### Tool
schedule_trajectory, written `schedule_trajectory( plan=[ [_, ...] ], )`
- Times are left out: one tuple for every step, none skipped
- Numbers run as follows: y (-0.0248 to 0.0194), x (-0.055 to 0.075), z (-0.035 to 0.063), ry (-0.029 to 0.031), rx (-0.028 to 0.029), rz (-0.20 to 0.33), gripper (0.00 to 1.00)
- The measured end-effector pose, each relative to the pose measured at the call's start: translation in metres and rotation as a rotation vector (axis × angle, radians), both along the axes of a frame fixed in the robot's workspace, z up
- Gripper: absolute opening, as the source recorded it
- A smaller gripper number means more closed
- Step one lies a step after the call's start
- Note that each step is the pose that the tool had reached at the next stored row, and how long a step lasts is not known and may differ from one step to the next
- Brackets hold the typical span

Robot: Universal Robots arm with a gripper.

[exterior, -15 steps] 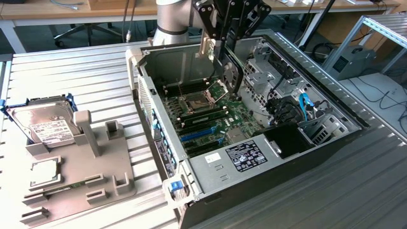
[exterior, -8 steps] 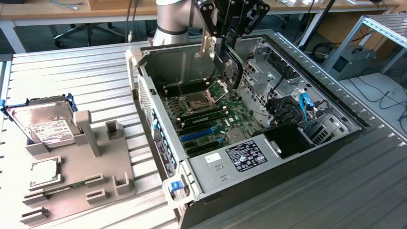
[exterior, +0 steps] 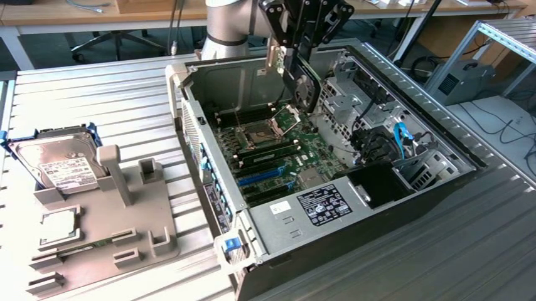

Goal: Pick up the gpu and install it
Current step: 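Pick up the gpu and move the gpu toward the slot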

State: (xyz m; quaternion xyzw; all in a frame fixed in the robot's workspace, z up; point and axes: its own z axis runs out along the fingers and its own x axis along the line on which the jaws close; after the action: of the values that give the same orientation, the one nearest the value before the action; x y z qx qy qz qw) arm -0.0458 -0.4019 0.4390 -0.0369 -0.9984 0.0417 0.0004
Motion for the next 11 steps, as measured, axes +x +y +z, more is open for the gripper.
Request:
schedule_trajectory(
  plan=[
    [0.001, 0.001, -0.0005, 0.0, -0.0003, 0.0, 0.26],
    [0.002, 0.002, -0.0011, 0.0, -0.0006, 0.0, 0.26],
    [0.0032, 0.003, -0.0018, 0.0, -0.001, 0.0, 0.26],
    [0.0041, 0.004, -0.0024, -0.0001, -0.0012, 0.0, 0.26],
    [0.0051, 0.005, -0.003, 0.0, -0.0015, 0.0, 0.26],
    [0.0059, 0.006, -0.0037, -0.0001, -0.0019, 0.0, 0.26],
    [0.0069, 0.007, -0.0045, -0.0001, -0.0024, 0.0, 0.26],
    [0.0079, 0.009, -0.0054, 0.0, -0.0029, 0.0, 0.26],
    [0.0089, 0.01, -0.0063, 0.0, -0.0035, 0.0, 0.26],
    [0.0098, 0.011, -0.0071, 0.0, -0.0042, 0.0, 0.26],
    [0.0108, 0.013, -0.0084, 0.0, -0.0046, 0.0, 0.26]
  ],
)
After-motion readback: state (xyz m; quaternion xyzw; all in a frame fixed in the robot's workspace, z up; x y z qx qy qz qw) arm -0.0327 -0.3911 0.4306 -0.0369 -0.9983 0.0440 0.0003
